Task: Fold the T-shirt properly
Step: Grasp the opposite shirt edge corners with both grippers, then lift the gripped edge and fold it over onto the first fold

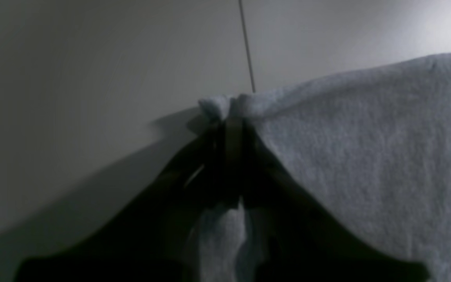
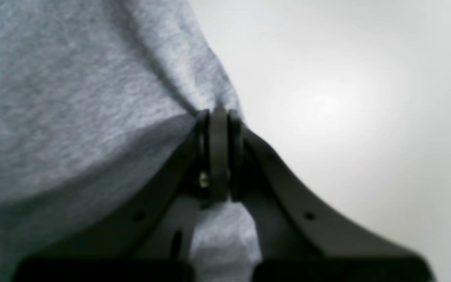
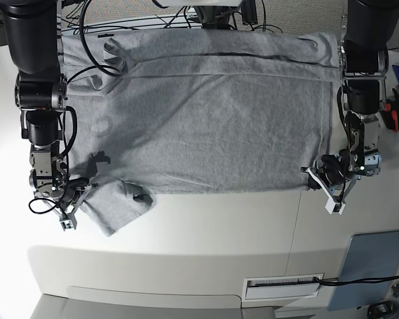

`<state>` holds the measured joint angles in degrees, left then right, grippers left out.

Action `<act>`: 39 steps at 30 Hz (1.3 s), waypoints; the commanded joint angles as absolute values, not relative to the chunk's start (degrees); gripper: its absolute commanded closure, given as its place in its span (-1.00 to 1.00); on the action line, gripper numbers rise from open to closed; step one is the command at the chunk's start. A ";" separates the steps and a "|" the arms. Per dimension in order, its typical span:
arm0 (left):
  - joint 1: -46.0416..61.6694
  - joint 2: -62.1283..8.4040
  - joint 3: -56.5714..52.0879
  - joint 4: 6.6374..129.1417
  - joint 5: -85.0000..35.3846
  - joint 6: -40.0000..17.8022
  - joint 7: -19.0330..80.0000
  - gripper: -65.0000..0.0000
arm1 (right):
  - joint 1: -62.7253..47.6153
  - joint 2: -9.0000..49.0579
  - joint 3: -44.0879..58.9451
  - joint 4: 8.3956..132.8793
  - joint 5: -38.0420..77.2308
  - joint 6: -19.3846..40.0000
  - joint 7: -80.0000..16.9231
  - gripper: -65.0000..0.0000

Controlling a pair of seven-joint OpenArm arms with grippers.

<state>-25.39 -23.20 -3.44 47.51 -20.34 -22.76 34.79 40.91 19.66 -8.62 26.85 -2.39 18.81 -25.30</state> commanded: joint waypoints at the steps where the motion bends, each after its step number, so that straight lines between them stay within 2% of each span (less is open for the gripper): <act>1: -26.15 -23.81 -3.55 48.29 -19.31 -22.55 35.48 1.00 | 42.30 20.53 -8.56 28.93 -3.38 17.69 -26.04 0.99; 9: -23.44 -23.81 -3.55 55.88 -21.23 -20.36 35.48 1.00 | 32.03 20.99 -8.56 51.77 -5.65 11.55 -30.76 1.00; 14: -19.73 -23.79 -3.55 60.31 -21.23 -20.43 35.42 1.00 | 27.31 21.82 -8.56 58.74 -5.65 6.55 -30.41 1.00; 16: -18.74 -23.81 -3.55 60.40 -21.21 -20.43 34.92 1.00 | 27.70 22.31 -8.56 58.76 -5.63 6.63 -30.39 1.00; 18: -17.93 -23.77 -3.55 60.40 -21.21 -20.51 34.35 1.00 | 28.62 22.81 -8.56 58.76 -5.52 6.85 -31.18 0.77; 19: -17.65 -23.66 -3.55 60.40 -21.19 -20.69 34.06 1.00 | 29.04 22.94 -8.56 58.76 -5.48 6.74 -31.29 0.74; 24: -16.99 -23.66 -3.55 60.40 -21.19 -20.84 33.98 1.00 | 29.87 23.18 -8.56 58.78 -4.89 6.68 -31.59 0.75; 26: -16.97 -23.66 -3.55 60.40 -21.19 -20.86 34.00 1.00 | 29.87 23.20 -8.56 58.78 -3.66 8.75 -31.94 0.74; 27: -16.99 -23.66 -3.55 60.40 -21.19 -20.86 34.00 1.00 | 29.87 23.20 -8.56 58.76 -2.85 11.16 -31.92 0.67; 29: -17.02 -23.64 -3.55 60.40 -21.19 -20.86 33.93 1.00 | 29.87 23.20 -8.56 58.76 -0.40 15.62 -31.33 0.38; 31: -16.99 -23.64 -3.55 60.40 -21.19 -20.86 33.85 1.00 | 30.02 23.18 -8.56 58.76 1.19 17.61 -31.09 0.19; 36: -16.99 -23.66 -3.55 60.40 -21.19 -20.86 34.04 1.00 | 30.87 23.18 -8.56 57.98 2.15 17.56 -31.97 0.19; 39: -16.99 -23.66 -3.55 60.40 -21.19 -20.86 34.02 1.00 | 32.23 23.16 -8.56 53.25 3.57 17.32 -32.14 0.19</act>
<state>-16.19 -23.03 -3.44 59.79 -21.39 -20.62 33.15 30.72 22.35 -8.78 52.40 3.73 17.67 -32.77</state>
